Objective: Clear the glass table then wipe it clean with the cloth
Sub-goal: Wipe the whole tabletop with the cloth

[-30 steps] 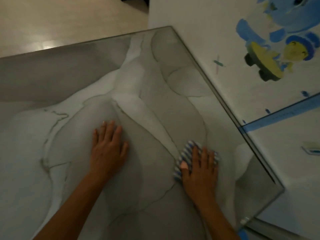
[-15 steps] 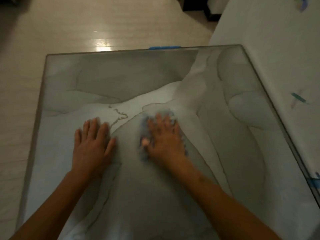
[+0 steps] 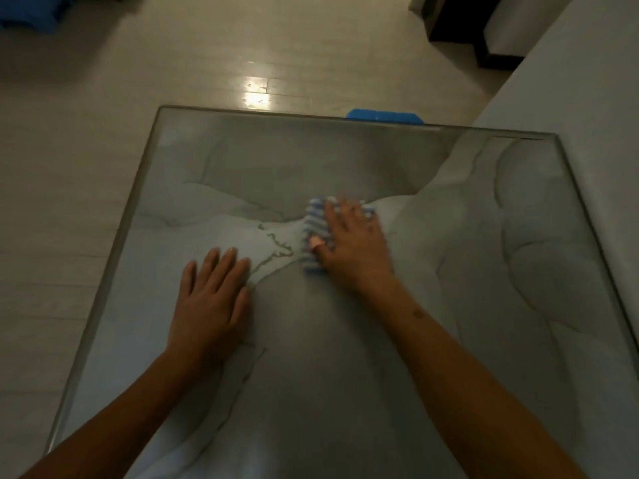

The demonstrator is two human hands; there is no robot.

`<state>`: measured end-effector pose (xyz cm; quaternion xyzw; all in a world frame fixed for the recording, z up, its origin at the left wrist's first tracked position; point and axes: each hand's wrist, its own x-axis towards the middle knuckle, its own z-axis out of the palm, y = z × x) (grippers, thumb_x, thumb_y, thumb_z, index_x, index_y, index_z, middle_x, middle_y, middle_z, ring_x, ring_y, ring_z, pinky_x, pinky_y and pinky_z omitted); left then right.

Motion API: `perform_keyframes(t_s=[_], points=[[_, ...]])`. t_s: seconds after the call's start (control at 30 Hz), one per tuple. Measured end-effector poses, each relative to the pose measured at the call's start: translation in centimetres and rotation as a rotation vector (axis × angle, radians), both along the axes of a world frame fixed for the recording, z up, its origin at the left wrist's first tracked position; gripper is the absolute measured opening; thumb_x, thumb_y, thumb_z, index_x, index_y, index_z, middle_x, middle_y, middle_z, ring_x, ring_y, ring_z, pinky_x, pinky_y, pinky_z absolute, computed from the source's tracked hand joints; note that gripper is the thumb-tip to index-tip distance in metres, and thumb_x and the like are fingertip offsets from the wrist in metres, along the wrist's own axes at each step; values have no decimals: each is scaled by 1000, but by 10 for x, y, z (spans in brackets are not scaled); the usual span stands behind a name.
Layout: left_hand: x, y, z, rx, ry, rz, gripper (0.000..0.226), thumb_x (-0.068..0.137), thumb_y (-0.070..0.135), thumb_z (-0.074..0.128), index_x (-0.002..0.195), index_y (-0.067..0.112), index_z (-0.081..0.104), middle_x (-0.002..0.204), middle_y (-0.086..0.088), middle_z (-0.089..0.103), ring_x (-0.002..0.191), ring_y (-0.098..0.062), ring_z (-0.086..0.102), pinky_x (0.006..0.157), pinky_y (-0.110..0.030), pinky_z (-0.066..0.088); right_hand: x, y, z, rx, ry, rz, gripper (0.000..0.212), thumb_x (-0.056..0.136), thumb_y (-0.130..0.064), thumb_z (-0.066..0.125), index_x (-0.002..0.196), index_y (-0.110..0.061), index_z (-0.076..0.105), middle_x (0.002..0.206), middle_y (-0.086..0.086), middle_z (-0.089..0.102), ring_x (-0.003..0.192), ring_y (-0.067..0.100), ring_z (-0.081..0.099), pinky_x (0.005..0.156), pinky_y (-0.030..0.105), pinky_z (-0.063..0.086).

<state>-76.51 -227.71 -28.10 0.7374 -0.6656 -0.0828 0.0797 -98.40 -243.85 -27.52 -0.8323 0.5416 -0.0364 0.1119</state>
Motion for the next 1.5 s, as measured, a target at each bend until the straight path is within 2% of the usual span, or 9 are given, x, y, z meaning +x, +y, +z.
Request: perform_keyframes(t_s=[0.2,0.33,0.57,0.83,0.93,1.07,1.3,1.43,1.5], points=[[-3,-2,6,-21,41,4,58,101,45,23,147,17,43,159,-9,32,151,-27,18,121,-53,12,-153,4,2,-28,124,-403,78,89,-61,20,152,-14,26,156,15,29,143,36,25,119,50,15],[-3,2,9,-56,92,10,56,99,45,30,142,15,49,156,-10,38,148,-28,24,120,-52,14,-161,75,2,-14,156,-553,79,89,-60,18,151,-12,26,155,19,29,142,38,24,117,54,16],[0,14,16,-329,237,-21,39,98,30,43,120,6,64,140,-16,56,134,-34,46,114,-50,29,-21,188,-1,12,92,-248,74,88,-60,32,153,-26,24,160,8,23,147,34,17,118,55,11],[18,123,15,-52,121,-204,53,99,37,35,144,11,46,156,-13,37,148,-30,27,117,-57,22,45,347,4,60,3,3,76,85,-62,45,152,-31,26,161,3,21,149,26,12,116,57,14],[29,158,10,-12,66,-232,56,97,41,35,144,11,46,156,-14,35,149,-31,22,117,-61,18,16,374,2,61,21,-67,77,85,-61,47,152,-29,28,160,5,24,148,27,18,117,56,14],[47,190,12,60,26,-169,62,96,46,32,149,14,38,161,-13,25,151,-32,14,118,-61,14,-26,340,4,31,67,-394,75,86,-57,36,152,-22,29,158,10,28,146,32,22,118,52,12],[60,235,21,140,46,25,67,94,53,26,151,18,33,164,-11,18,152,-32,8,120,-57,11,-70,300,15,142,119,-739,90,81,-68,10,154,-16,17,160,17,14,147,37,8,118,56,6],[60,252,21,148,74,109,66,93,53,29,148,17,38,161,-14,25,150,-35,15,120,-56,15,-27,355,12,76,117,-506,79,86,-59,28,151,-14,30,155,21,27,143,41,20,115,58,16],[58,256,19,89,80,116,63,93,48,36,144,13,45,156,-18,33,146,-38,25,118,-57,21,0,376,8,57,82,-313,76,85,-58,34,151,-20,30,158,14,25,146,36,16,117,54,12]])
